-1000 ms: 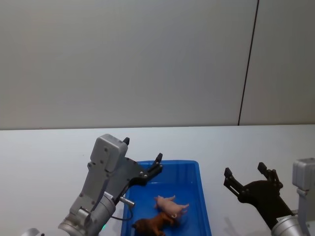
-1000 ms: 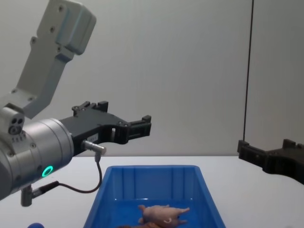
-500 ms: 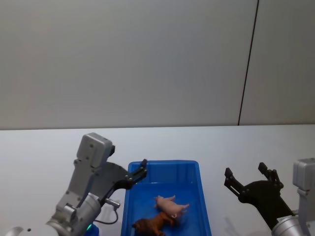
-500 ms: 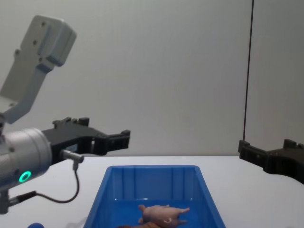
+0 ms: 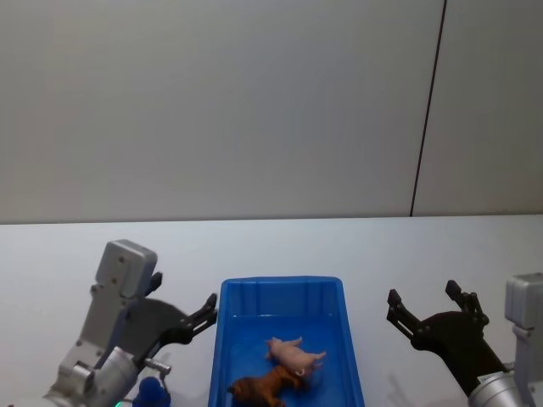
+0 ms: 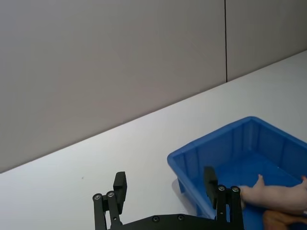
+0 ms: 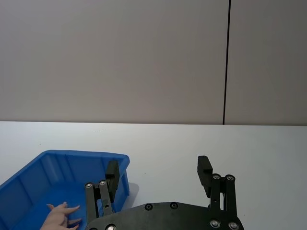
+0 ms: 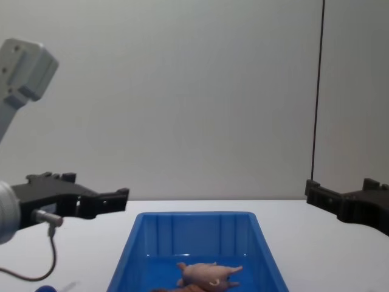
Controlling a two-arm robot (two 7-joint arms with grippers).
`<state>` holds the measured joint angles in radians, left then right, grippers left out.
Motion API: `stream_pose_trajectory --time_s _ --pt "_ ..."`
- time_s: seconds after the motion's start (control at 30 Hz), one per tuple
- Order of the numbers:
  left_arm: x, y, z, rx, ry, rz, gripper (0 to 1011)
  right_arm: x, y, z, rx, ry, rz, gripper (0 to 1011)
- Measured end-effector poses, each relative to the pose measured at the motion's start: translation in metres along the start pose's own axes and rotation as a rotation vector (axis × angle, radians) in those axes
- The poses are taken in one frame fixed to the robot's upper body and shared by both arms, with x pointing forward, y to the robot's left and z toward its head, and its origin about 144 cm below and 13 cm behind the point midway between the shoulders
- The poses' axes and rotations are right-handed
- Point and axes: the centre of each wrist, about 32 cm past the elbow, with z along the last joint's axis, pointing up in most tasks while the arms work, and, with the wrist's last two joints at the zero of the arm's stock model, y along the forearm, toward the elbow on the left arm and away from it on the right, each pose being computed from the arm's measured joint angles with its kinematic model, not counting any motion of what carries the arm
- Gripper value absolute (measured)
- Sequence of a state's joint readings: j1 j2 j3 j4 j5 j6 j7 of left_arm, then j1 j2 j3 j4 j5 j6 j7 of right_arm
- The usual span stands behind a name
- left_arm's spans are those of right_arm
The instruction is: Pick up the two dolls from the table and place them into the box.
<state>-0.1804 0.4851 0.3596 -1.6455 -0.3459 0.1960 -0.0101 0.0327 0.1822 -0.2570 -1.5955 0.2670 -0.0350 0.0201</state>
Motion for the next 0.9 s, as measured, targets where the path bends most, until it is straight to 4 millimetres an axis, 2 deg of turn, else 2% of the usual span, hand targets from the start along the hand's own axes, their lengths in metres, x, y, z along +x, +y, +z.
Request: stream_pose_trajectory --time_s 0.6,0.9 --pt "0.012 0.031 -0.014 0.118 0.056 0.029 1001 0.0 0.0 0.0 0.0 0.0 0.0 1001" --pt "0.015 0.038 -0.023 0.155 0.087 0.021 1001 0.0 0.0 0.0 0.0 0.0 0.0 1001"
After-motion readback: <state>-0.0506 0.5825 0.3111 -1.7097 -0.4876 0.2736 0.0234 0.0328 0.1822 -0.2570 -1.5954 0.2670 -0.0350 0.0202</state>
